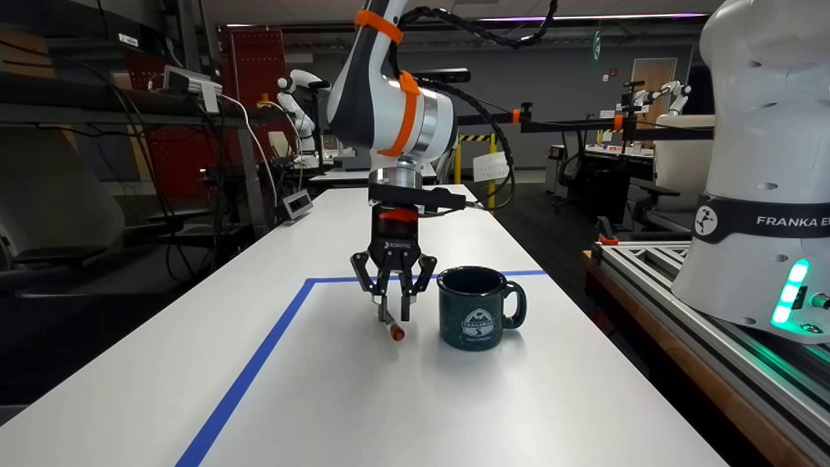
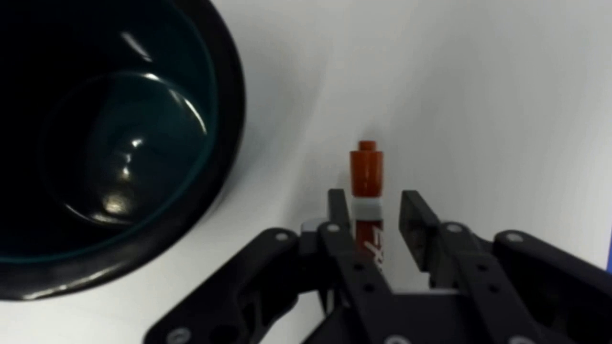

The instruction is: Remove the marker from the cup and put it on the table

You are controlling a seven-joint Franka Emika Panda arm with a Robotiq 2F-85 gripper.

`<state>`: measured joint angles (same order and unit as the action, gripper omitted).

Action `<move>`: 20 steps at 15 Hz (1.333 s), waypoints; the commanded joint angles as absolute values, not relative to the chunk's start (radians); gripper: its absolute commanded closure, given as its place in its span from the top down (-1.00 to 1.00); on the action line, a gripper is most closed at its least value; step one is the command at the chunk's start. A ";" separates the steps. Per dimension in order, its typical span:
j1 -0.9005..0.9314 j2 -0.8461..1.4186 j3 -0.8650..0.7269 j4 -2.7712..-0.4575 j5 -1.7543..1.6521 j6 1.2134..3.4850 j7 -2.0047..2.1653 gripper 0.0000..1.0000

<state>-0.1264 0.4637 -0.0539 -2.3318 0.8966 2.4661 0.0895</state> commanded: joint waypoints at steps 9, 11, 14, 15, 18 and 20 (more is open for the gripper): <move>-0.083 0.135 -0.096 -2.470 0.516 2.377 0.149 1.00; -0.080 0.053 -0.083 -2.515 0.451 2.384 0.134 0.99; -0.063 -0.063 -0.058 -2.595 0.370 2.418 0.093 1.00; -0.055 -0.092 -0.050 -2.616 0.339 2.428 0.086 1.00; -0.029 -0.167 -0.015 -2.681 0.246 2.472 0.084 1.00; -0.012 -0.198 0.011 -2.711 0.183 2.499 0.084 1.00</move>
<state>-0.0369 -0.1050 -0.0155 -2.6297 0.2675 2.4494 0.0902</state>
